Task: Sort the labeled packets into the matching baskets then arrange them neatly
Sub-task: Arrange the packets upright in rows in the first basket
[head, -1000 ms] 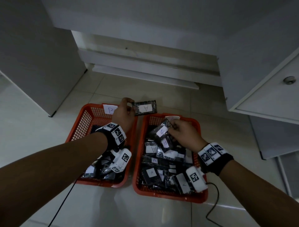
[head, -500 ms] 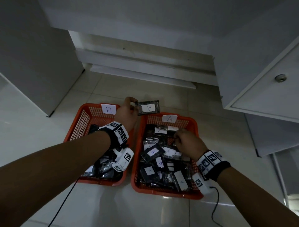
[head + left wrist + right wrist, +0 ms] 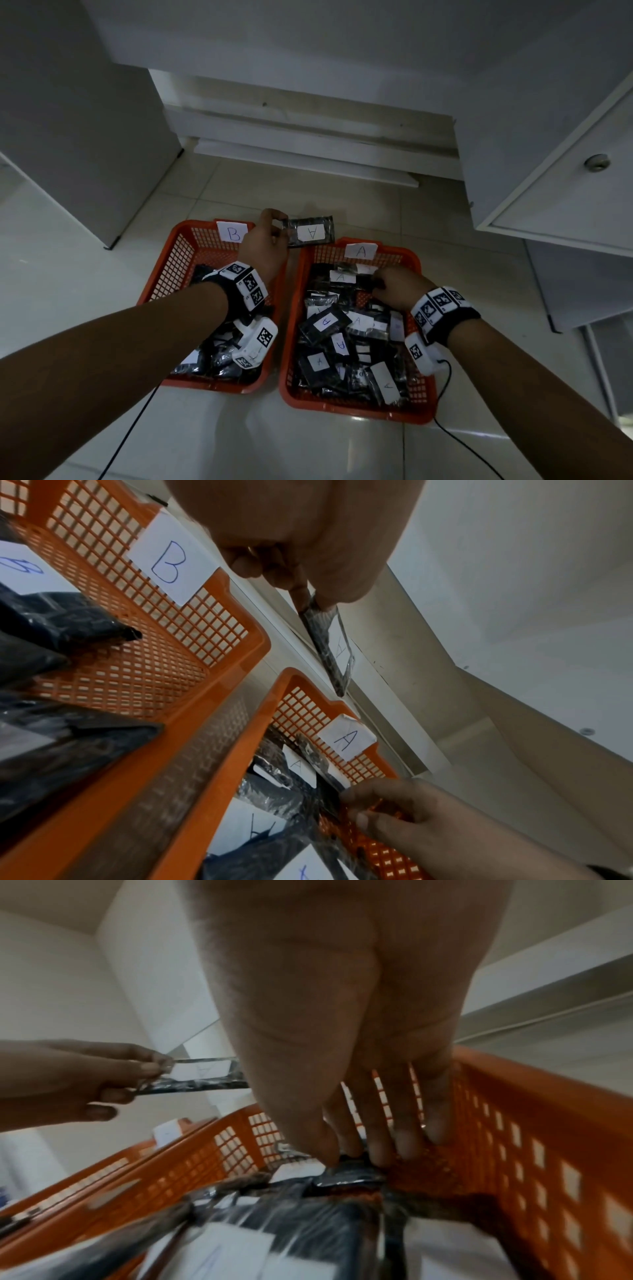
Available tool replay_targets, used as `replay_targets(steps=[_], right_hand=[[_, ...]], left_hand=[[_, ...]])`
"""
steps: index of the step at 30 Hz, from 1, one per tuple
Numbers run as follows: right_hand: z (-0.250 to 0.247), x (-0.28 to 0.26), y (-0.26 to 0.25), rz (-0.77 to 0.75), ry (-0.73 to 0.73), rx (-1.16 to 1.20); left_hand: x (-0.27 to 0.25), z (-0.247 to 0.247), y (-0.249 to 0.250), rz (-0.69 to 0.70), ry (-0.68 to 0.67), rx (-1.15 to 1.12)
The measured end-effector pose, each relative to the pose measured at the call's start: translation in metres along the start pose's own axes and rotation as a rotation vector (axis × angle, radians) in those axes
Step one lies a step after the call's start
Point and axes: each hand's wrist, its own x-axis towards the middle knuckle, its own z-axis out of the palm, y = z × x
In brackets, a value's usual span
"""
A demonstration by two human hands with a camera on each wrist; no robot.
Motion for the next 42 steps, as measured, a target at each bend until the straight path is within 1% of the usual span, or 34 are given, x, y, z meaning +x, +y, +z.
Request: replay_targets(steps=[1,2,3,5,7,12,16,18,19,22,23,24,26,27,28,29,31,33,35,36,37,39,40,41,42], right_hand=[[0.002,0.000,-0.002,-0.011,0.006,-0.004],[0.004,0.000,-0.003,-0.023,0.045,0.000],[0.006,0.000,-0.003,-0.026,0.125,0.006],[0.008,0.003,-0.001,0.029,0.291,0.038],[0.005,0.007,-0.001,0.107,0.328,0.067],[0.001,0.023,-0.014,0.190,0.167,0.114],[0.001,0.035,-0.023,0.228,0.149,0.251],[0.001,0.034,-0.028,0.180,0.096,0.278],[0.000,0.032,-0.028,0.152,0.093,0.291],[-0.008,0.012,-0.027,0.083,0.177,0.309],[-0.011,0.005,-0.026,0.047,0.165,0.308],[-0.013,-0.002,-0.026,0.011,0.100,0.317],[-0.010,-0.015,-0.025,-0.028,-0.112,0.301],[-0.006,-0.020,-0.024,-0.056,-0.192,0.242],[-0.001,-0.024,-0.023,-0.096,-0.227,0.170],[0.005,-0.026,-0.022,-0.126,-0.212,0.117],[0.011,-0.028,-0.018,-0.149,-0.150,0.115],[0.006,-0.029,-0.016,-0.156,-0.151,0.208],[-0.007,-0.030,-0.011,-0.132,-0.161,0.340],[-0.014,-0.029,-0.008,-0.106,-0.107,0.379],[-0.020,-0.026,-0.004,-0.082,-0.015,0.375],[-0.027,-0.016,0.007,-0.047,0.186,0.228],[-0.029,-0.011,0.011,-0.040,0.226,0.148],[-0.028,-0.006,0.011,-0.043,0.229,0.101],[-0.027,-0.003,0.009,-0.053,0.208,0.101]], left_hand=[[0.000,0.000,0.000,0.001,-0.002,-0.005],[0.000,0.000,-0.001,0.002,-0.002,-0.004],[0.001,-0.001,-0.001,0.004,-0.001,0.003],[0.002,-0.002,-0.003,0.000,0.004,0.021],[0.002,-0.001,-0.004,-0.008,0.004,0.025],[0.001,0.000,-0.006,-0.007,-0.014,0.030],[0.001,0.000,-0.007,-0.008,0.033,0.014],[0.002,-0.002,-0.010,-0.014,0.020,0.004],[0.002,-0.003,-0.012,-0.015,0.010,0.002],[0.003,-0.004,-0.016,-0.012,0.021,0.016],[0.003,-0.004,-0.017,-0.012,0.024,0.023],[0.004,-0.004,-0.017,-0.014,0.019,0.027],[0.003,-0.003,-0.016,-0.020,-0.007,0.015],[0.003,-0.002,-0.016,-0.020,-0.016,0.012],[0.003,-0.001,-0.014,-0.020,-0.016,0.016],[0.003,0.000,-0.012,-0.020,-0.010,0.022],[0.004,0.003,-0.008,-0.025,-0.008,0.015],[0.004,0.006,-0.004,-0.026,-0.024,-0.003],[0.005,0.008,-0.002,-0.024,-0.028,-0.010],[0.005,0.008,-0.001,-0.023,-0.027,-0.008],[0.005,0.009,-0.002,-0.023,-0.026,-0.007],[0.006,0.009,-0.004,-0.021,-0.026,-0.003],[0.006,0.009,-0.005,-0.018,-0.022,0.002],[0.006,0.009,-0.007,-0.015,-0.015,0.007],[0.006,0.008,-0.008,-0.015,-0.007,0.014]])
